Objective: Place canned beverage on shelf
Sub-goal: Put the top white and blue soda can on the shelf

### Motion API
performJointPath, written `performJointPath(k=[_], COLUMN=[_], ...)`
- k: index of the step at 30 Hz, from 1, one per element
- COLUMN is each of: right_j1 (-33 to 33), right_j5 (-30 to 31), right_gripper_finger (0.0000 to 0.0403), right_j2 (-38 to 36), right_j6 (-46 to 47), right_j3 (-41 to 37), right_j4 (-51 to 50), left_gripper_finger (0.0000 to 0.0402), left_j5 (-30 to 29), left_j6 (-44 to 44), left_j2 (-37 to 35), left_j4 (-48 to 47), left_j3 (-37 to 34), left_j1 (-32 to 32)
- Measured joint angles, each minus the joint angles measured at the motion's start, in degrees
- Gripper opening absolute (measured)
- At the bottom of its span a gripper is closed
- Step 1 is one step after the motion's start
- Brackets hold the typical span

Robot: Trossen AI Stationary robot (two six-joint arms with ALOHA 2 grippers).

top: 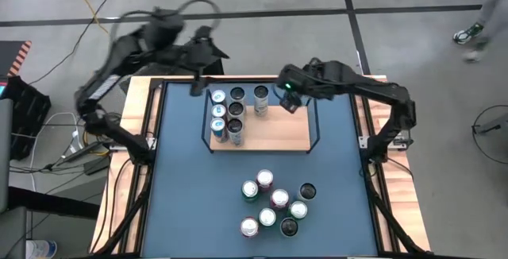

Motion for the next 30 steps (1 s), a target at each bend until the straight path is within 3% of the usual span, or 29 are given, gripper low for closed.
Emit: performJointPath(k=[3, 8, 14, 21, 30], right_j1=[-3.7, -7.1, -8.7, -9.3, -7.5], right_j5=[-8.0, -10.7, -11.1, -17.7, -19.6], right_gripper_finger=[0.0301, 0.0272, 0.0191, 0.0087, 0.0039], right_j2=[0.1, 0.4, 0.4, 0.5, 0.5], right_j6=[-4.9, -6.2, -6.5, -6.5, -5.1], right_j3=[-7.7, -14.5, -19.0, -22.1, -22.3], right_j4=[12.7, 23.3, 29.2, 37.2, 36.7], left_gripper_finger=[0.0309, 0.0309, 0.0309, 0.0309, 0.0309], left_j5=[-0.3, -0.4, -1.2, -1.6, -1.6], left_j6=[-2.1, -6.0, -8.0, -9.6, -10.6], left_j2=[-3.4, -7.1, -8.3, -8.2, -8.2], left_j4=[0.0, -0.1, -1.5, -5.1, -5.2], left_j3=[0.0, 0.0, -0.1, -0.1, -0.1], left_j1=[-0.6, -0.7, -0.7, -0.7, -0.7])
